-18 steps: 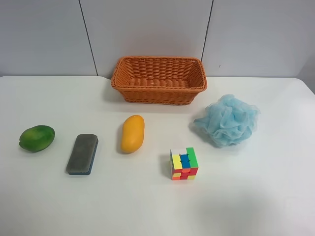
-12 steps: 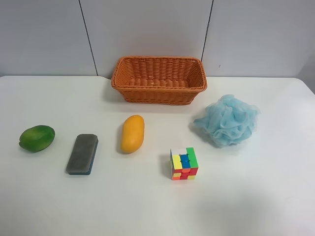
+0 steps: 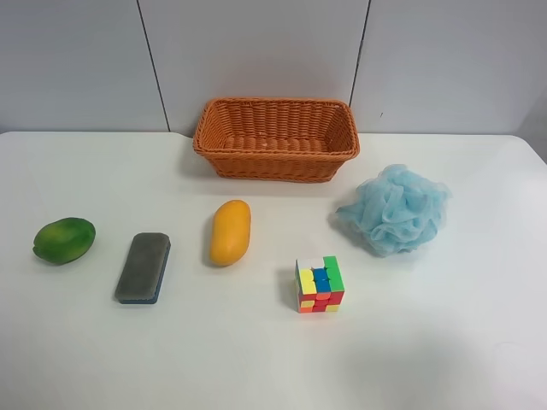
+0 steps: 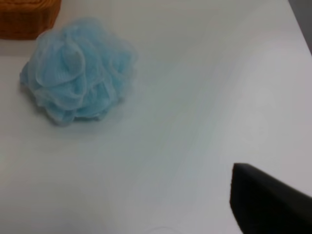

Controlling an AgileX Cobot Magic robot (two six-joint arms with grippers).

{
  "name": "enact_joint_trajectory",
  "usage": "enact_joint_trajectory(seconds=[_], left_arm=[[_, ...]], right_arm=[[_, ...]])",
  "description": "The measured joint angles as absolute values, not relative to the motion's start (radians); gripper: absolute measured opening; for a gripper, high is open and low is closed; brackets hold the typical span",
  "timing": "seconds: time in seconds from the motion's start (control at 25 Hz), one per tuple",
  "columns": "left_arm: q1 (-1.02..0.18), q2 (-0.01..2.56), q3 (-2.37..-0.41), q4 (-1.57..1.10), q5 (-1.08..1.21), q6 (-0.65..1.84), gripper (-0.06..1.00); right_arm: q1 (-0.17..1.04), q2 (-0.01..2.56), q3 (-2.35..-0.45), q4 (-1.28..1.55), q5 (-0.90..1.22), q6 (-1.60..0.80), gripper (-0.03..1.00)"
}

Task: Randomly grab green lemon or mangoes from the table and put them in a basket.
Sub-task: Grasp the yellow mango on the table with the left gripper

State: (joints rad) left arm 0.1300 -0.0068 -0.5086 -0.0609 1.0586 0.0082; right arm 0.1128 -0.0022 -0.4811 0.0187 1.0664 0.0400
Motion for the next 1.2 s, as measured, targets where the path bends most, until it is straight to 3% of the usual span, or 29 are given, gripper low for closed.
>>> enact_joint_trajectory(seconds=[0.68,1.2], left_arm=[[0.130,0.038,-0.529,-0.058,1.041,0.008,0.99],[0.119,0.788,-0.851,-0.378,0.844,0.206,0.95]], right_arm=[[0.113,-0.002,-0.481,0.019,1.066,0.040,0.99],[0.113,-0.002,-0.481,0.019,1.066,0.040,0.99]])
